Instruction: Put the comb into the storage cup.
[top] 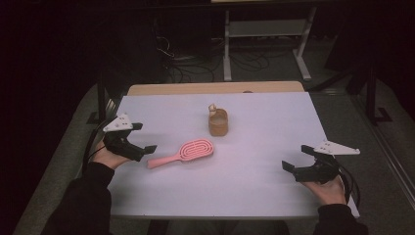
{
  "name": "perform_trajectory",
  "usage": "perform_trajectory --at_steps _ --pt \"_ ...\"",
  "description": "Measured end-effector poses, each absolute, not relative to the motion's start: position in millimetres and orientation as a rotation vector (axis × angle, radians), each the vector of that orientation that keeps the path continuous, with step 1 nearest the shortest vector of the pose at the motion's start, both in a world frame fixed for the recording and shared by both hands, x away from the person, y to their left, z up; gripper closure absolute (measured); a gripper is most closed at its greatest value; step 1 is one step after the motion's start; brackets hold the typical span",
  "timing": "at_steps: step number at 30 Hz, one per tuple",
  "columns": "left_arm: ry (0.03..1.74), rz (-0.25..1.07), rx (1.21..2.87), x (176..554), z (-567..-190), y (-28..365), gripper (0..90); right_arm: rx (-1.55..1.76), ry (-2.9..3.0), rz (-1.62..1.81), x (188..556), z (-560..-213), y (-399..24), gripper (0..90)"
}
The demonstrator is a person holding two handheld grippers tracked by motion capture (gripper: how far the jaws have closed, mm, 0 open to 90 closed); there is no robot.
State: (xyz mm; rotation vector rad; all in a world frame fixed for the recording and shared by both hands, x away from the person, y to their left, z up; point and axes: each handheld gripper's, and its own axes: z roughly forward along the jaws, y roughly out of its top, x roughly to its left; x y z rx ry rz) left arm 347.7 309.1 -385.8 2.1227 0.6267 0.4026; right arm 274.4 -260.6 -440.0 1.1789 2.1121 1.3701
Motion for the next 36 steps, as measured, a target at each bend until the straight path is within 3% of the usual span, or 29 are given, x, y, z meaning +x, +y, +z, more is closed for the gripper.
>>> perform_trajectory --at_steps 36 --pt "0.543 0.269 2.323 368 -408 272 0.0 1.174 2.122 1.368 274 -440 -261 0.0"
